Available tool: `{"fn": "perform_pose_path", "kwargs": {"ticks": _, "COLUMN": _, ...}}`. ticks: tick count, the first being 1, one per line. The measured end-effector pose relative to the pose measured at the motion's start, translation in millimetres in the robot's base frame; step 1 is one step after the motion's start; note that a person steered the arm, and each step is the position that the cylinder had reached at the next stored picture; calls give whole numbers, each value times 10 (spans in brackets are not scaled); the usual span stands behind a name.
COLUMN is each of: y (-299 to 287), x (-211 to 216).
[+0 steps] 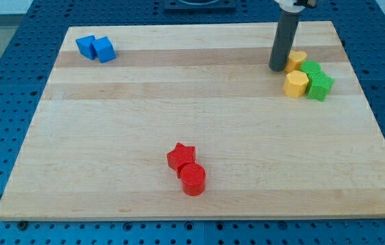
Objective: Slide the yellow heart above the yellow hexagon
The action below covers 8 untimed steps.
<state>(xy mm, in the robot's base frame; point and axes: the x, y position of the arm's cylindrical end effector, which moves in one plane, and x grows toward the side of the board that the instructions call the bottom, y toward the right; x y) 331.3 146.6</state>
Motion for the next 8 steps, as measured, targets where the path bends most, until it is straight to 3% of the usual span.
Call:
{"fn": "perform_pose_path", "kwargs": {"ticks": 1, "y": -192, "x": -91}}
{"fn": "perform_pose_path", "kwargs": {"ticks": 2, "y": 107, "x": -502}}
{"fn": "perform_pose_path", "kwargs": {"ticks": 7, "y": 182, "x": -48}}
{"fn": "perform_pose_path", "kwargs": {"ticks": 8, "y": -76, "x": -45}}
